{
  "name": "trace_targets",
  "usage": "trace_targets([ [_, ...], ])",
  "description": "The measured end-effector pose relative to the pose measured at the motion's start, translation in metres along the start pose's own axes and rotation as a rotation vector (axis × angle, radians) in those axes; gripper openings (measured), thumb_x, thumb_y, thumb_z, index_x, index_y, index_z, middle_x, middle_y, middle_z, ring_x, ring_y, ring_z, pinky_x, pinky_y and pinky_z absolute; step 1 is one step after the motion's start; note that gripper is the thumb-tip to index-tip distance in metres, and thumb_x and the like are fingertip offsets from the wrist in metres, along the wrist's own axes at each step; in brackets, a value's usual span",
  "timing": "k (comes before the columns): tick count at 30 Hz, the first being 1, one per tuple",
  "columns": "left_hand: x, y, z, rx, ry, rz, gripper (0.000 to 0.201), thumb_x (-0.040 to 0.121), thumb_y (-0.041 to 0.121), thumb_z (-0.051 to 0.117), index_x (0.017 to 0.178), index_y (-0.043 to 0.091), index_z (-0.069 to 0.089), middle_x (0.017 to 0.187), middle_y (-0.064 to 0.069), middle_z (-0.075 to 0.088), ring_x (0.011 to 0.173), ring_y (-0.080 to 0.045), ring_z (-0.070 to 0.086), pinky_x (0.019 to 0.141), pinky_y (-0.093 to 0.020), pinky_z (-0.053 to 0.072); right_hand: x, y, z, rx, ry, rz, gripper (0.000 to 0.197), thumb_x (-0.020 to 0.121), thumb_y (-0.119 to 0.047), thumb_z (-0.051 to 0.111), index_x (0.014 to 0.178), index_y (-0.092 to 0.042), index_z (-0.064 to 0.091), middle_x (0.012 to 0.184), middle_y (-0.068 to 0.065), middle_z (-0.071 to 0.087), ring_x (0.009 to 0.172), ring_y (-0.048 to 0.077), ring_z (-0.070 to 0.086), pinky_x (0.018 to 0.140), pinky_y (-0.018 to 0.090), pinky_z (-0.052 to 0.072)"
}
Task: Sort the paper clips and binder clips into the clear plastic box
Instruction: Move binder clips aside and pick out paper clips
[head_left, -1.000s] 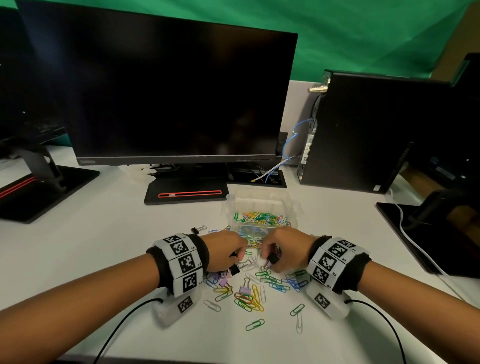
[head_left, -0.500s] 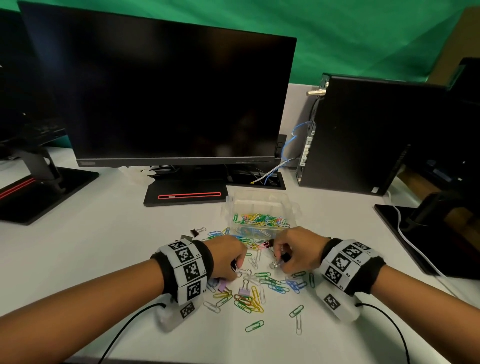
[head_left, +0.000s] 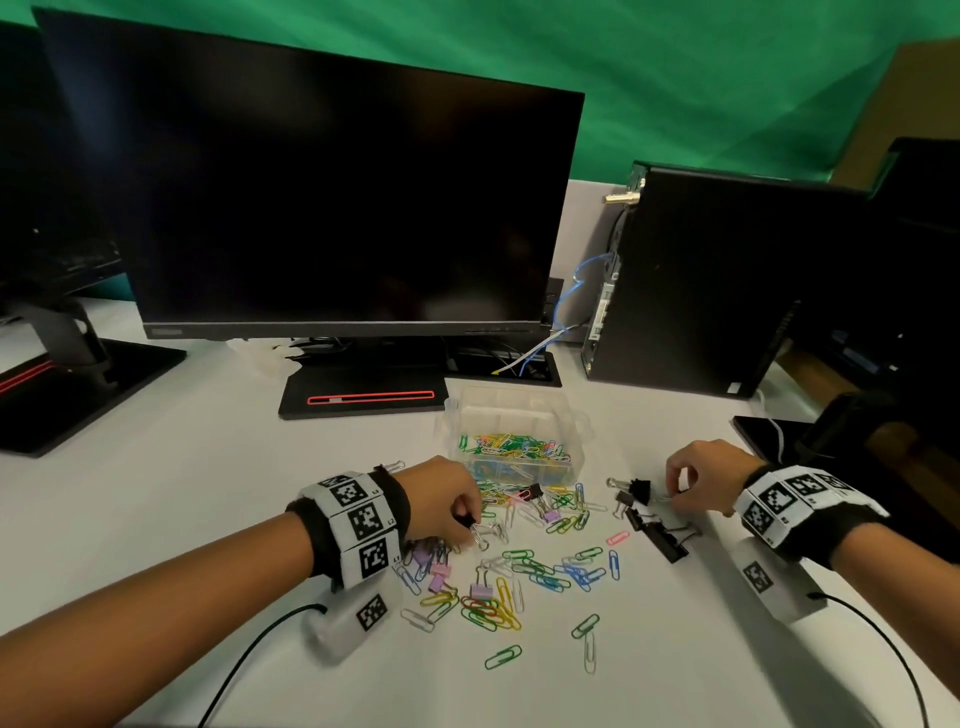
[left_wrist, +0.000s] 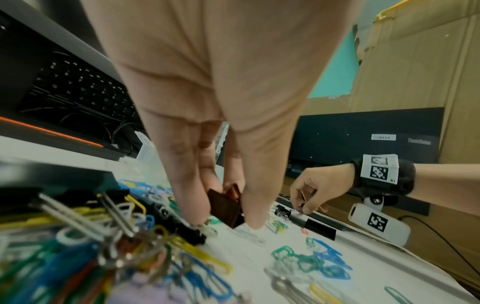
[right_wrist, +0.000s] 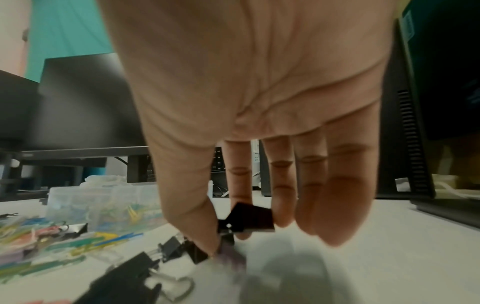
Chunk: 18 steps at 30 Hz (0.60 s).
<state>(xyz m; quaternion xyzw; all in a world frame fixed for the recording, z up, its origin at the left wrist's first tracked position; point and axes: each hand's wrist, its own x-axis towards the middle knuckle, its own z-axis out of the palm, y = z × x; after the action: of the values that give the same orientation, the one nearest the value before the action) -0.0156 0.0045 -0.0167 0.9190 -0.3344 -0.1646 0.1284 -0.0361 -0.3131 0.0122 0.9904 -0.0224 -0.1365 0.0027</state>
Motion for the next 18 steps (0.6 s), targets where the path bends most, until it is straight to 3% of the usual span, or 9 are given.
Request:
trace_targets([
  [2,-0.001,-0.002,-0.005,0.0,0.038,-0.003,0.03,0.083,0.028,0.067,0.11,0.015,0.068,0.109,-0.004,0.065,0.068,-0.003,0.047,0.067,-0.014,0.037,0.001,0.001,0.003,-0.006,-0.015,0.023,0.004,0.079,-0.028,0.065,0.078,-0.025,0.062,0.069,-0.015,0.05,0.05,0.0,0.044,0.034,0.008,0.032],
  [4,-0.003,-0.006,-0.012,-0.015,0.078,-0.008,0.029,0.082,0.029,0.068,0.108,0.016,0.068,0.108,-0.003,0.065,0.064,0.0,0.047,0.061,-0.01,0.036,0.004,0.001,0.006,-0.016,-0.028,0.036,0.006,0.08,-0.029,0.064,0.082,-0.024,0.064,0.072,-0.015,0.05,0.052,0.0,0.045,0.037,0.008,0.032],
  [9,-0.012,-0.027,-0.031,-0.003,0.181,-0.051,0.028,0.082,0.033,0.068,0.106,0.018,0.068,0.096,0.003,0.059,0.063,0.005,0.044,0.058,-0.005,0.031,0.01,-0.009,0.009,-0.052,0.005,0.032,0.013,0.079,-0.038,0.064,0.085,-0.027,0.06,0.083,-0.009,0.053,0.081,0.014,0.055,0.068,0.022,0.042],
  [14,-0.019,-0.058,-0.037,0.031,0.221,-0.163,0.028,0.083,0.033,0.067,0.105,0.017,0.068,0.09,0.006,0.055,0.064,0.004,0.044,0.06,-0.006,0.032,0.007,-0.036,0.006,-0.043,0.08,-0.108,0.005,0.082,-0.03,0.06,0.086,-0.027,0.059,0.089,-0.005,0.056,0.085,0.015,0.053,0.071,0.024,0.044],
  [18,-0.019,-0.078,-0.036,0.051,0.226,-0.265,0.029,0.084,0.032,0.066,0.107,0.015,0.066,0.091,0.005,0.054,0.068,-0.002,0.046,0.058,-0.008,0.033,0.004,-0.063,0.011,-0.043,0.018,-0.278,0.032,0.084,-0.023,0.057,0.116,-0.022,0.061,0.112,0.001,0.058,0.102,0.018,0.054,0.087,0.026,0.044],
])
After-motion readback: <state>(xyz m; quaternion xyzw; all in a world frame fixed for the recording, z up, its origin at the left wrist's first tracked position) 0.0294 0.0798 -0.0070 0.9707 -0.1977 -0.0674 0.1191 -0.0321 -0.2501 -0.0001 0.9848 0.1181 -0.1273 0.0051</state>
